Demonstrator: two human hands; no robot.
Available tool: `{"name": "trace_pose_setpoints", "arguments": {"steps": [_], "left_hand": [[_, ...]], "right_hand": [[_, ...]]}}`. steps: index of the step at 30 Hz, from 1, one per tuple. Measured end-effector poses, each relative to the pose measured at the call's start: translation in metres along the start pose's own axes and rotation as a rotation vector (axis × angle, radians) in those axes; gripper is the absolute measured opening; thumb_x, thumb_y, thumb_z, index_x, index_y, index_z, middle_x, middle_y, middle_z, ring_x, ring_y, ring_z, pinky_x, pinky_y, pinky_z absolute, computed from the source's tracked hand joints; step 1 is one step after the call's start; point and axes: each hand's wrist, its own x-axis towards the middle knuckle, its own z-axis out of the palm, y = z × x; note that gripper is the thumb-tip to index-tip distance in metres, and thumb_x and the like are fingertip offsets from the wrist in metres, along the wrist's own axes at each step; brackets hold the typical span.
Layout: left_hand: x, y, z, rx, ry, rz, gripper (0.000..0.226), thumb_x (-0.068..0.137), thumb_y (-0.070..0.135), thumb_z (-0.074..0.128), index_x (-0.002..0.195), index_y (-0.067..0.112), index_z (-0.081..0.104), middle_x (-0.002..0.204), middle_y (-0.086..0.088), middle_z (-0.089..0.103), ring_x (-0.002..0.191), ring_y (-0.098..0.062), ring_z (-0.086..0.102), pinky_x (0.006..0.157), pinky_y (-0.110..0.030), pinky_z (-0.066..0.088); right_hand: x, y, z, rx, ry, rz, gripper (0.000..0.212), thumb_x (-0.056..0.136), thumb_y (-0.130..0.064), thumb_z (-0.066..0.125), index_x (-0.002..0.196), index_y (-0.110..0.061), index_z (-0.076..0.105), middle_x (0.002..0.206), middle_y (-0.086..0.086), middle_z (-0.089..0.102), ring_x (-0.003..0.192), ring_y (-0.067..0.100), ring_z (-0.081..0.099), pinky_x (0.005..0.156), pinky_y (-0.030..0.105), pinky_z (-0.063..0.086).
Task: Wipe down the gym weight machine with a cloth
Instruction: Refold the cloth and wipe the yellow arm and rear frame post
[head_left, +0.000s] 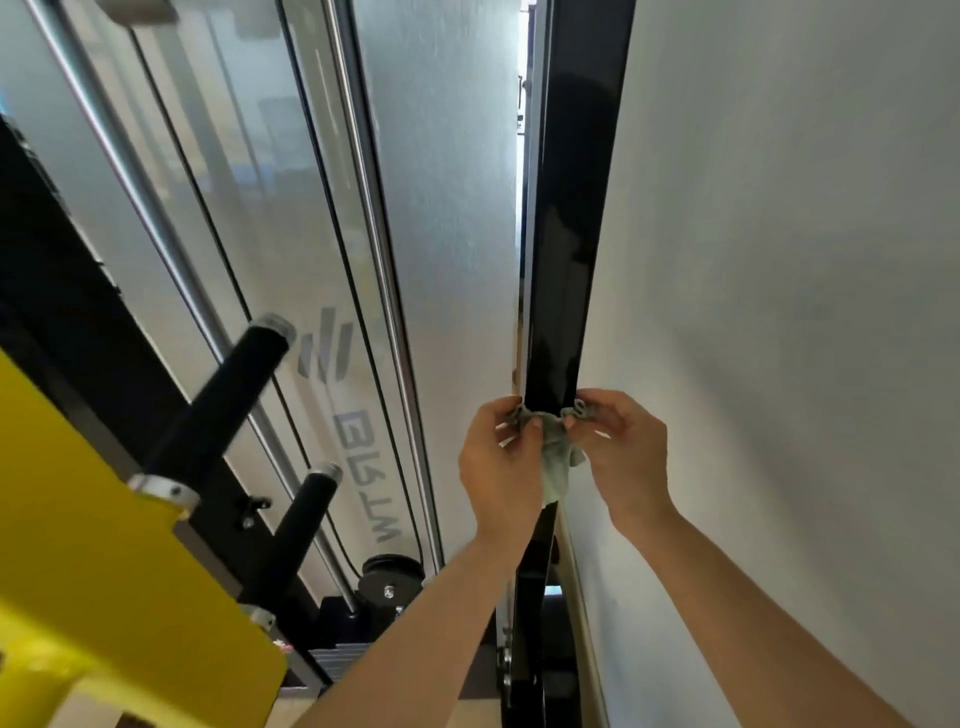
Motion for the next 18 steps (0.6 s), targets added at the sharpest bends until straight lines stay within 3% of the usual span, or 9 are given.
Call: {"name": "trace_pose_setpoints", "arguments": {"steps": [4,8,13,16,18], "left_hand": [[0.015,0.058,0.002,0.001,0.005,0.027,0.024,0.093,0.007,0.068,0.112,0.021,0.067,0.101,0.011,0.070,0.093,-0.004,0.068,0.086,-0.026,0.059],[0.030,0.117,0.003,-0.013,0.004,0.054,0.023,0.093,0.008,0.069,0.110,0.024,0.066,0.100,0.016,0.068,0.093,-0.002,0.067,0.088,-0.024,0.058],[0.050,0.186,0.002,-0.057,0.001,0.093,0.019,0.093,0.010,0.070,0.108,0.021,0.068,0.097,0.016,0.068,0.090,0.002,0.066,0.084,-0.018,0.056],[0.060,0.219,0.000,-0.071,-0.012,0.124,0.016,0.093,0.010,0.070,0.104,0.023,0.068,0.095,0.016,0.068,0.089,0.003,0.065,0.080,-0.014,0.055],[0.066,0.239,-0.001,-0.071,-0.019,0.154,0.015,0.093,0.011,0.071,0.102,0.023,0.068,0.094,0.016,0.068,0.088,0.004,0.065,0.079,-0.011,0.053]], "right_hand": [[0.013,-0.055,0.000,0.015,0.025,-0.028,0.030,0.086,0.004,0.071,0.105,-0.020,0.071,0.100,0.000,0.073,0.096,0.014,0.071,0.078,0.022,0.059],[0.026,-0.110,0.003,-0.004,0.077,-0.060,0.029,0.087,0.001,0.072,0.110,-0.017,0.070,0.102,-0.003,0.073,0.096,0.011,0.071,0.091,0.031,0.058],[0.038,-0.174,0.008,0.031,0.137,-0.036,0.045,0.089,-0.009,0.073,0.130,-0.022,0.058,0.102,-0.004,0.073,0.093,0.006,0.069,0.081,0.016,0.052],[0.046,-0.209,0.011,0.024,0.196,-0.070,0.033,0.087,-0.006,0.075,0.117,-0.013,0.065,0.094,-0.011,0.070,0.080,-0.008,0.066,0.071,0.007,0.051],[0.052,-0.230,0.012,0.023,0.217,-0.089,0.025,0.086,-0.005,0.075,0.109,-0.012,0.068,0.086,-0.015,0.069,0.076,-0.007,0.067,0.077,0.015,0.057]]}}
